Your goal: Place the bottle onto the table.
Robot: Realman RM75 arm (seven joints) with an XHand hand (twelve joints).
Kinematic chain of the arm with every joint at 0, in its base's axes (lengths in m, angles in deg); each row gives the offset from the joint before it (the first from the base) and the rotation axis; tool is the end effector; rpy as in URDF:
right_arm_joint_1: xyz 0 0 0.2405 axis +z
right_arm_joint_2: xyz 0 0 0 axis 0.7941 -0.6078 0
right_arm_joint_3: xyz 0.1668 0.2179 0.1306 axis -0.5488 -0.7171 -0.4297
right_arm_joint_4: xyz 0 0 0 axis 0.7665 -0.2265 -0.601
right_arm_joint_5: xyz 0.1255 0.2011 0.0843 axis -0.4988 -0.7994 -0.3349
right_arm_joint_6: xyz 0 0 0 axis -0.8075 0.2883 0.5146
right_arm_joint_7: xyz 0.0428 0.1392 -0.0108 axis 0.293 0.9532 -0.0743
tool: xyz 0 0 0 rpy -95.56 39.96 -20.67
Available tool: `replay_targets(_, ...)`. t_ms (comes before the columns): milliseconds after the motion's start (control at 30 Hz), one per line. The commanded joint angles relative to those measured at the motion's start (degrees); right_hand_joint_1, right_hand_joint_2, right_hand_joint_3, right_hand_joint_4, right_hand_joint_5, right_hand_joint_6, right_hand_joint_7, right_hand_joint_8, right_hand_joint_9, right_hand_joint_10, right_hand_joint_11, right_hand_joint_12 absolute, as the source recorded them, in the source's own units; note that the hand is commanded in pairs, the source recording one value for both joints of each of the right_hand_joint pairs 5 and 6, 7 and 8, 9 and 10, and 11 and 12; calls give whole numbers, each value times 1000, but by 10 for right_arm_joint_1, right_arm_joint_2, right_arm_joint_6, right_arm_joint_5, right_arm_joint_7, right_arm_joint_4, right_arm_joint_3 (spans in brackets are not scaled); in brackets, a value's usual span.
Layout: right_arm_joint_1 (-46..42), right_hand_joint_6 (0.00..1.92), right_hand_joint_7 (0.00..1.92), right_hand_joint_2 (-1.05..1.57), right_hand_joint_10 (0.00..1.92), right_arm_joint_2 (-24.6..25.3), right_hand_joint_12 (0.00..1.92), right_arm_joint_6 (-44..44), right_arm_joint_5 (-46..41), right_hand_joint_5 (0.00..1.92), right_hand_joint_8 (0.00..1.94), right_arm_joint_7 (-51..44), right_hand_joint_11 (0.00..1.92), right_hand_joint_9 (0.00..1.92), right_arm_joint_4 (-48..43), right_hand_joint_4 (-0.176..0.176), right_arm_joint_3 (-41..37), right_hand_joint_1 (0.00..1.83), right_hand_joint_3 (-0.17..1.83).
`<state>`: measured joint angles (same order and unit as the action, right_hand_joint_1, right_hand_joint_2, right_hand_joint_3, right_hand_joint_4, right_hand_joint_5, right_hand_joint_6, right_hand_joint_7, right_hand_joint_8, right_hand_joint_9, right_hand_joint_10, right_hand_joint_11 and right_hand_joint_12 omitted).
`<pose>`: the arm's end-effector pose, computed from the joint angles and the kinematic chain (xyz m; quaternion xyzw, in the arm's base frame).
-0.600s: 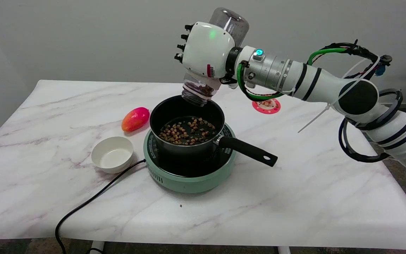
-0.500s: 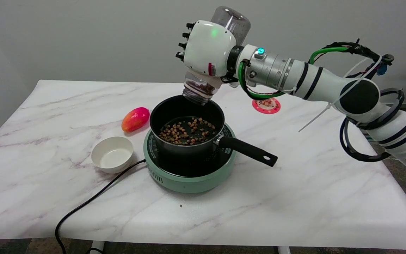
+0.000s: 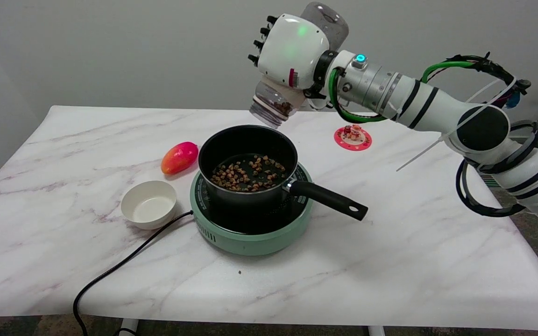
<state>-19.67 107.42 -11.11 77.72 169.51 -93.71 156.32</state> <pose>-0.0689 -0.4382 0.2689 0.7810 0.4374 -0.1569 0.4172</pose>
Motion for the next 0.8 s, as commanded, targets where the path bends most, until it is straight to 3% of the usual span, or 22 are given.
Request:
replay_targets(33, -47, 1920, 1920, 1157, 1340, -9, 1190, -100, -101, 1920, 1920, 17, 1190, 1340, 28, 0, -56, 1355, 596)
replay_targets(267, -88, 1920, 1920, 1157, 1336, -10, 1193, -175, -144, 1920, 1920, 119, 1193, 1336, 30, 0, -102, 1355, 586)
replay_targets(600, -199, 1920, 1901, 1058, 1314, -12, 1180, -227, -340, 1920, 1901, 139, 1180, 1314, 34, 0, -240, 1390, 617)
replay_targets(800, -279, 1920, 1886, 1017, 1306, -5, 1175, -274, -414, 1920, 1886, 148, 1175, 1306, 27, 0, -313, 1410, 618)
